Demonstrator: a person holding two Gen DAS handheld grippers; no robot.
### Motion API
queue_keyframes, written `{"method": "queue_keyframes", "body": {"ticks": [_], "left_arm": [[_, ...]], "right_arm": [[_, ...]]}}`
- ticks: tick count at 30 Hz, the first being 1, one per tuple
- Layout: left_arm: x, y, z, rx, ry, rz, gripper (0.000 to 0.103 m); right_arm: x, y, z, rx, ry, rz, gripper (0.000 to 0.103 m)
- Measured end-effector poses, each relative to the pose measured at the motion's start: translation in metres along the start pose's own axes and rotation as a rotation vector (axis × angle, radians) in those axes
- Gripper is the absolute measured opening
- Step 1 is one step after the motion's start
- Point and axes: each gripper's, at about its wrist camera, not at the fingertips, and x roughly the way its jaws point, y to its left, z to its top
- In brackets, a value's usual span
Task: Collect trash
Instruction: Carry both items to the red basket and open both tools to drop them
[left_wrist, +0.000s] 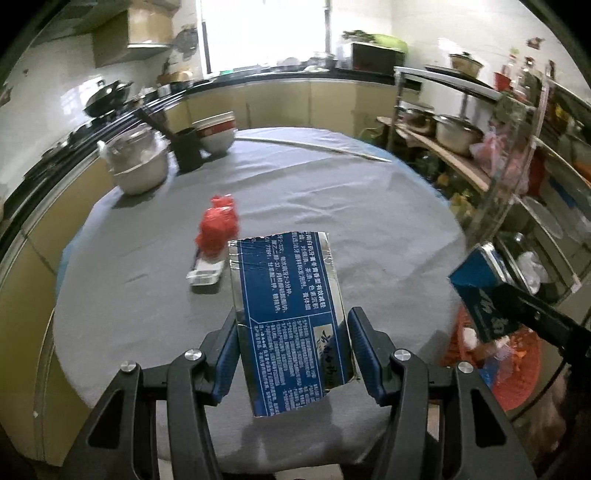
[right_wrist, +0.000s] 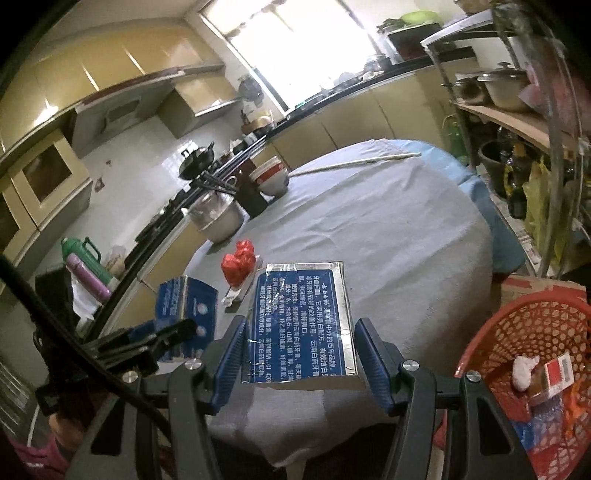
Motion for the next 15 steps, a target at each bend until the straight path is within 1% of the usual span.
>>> {"method": "queue_keyframes", "body": {"ticks": [5,15], "left_arm": [[0.003,-0.023,0.005,0.061,-0.004,0.01,0.058],[0.011,-0.063,0.008,0.172,0.0,0.063,0.058]], "right_arm": [[-0.013,-0.014,0.002,0.029,-0.03,-0.003,0.062],[-0.023,-0.039,-0.004,0.077,-0.028,-0.02,0.062]]}}
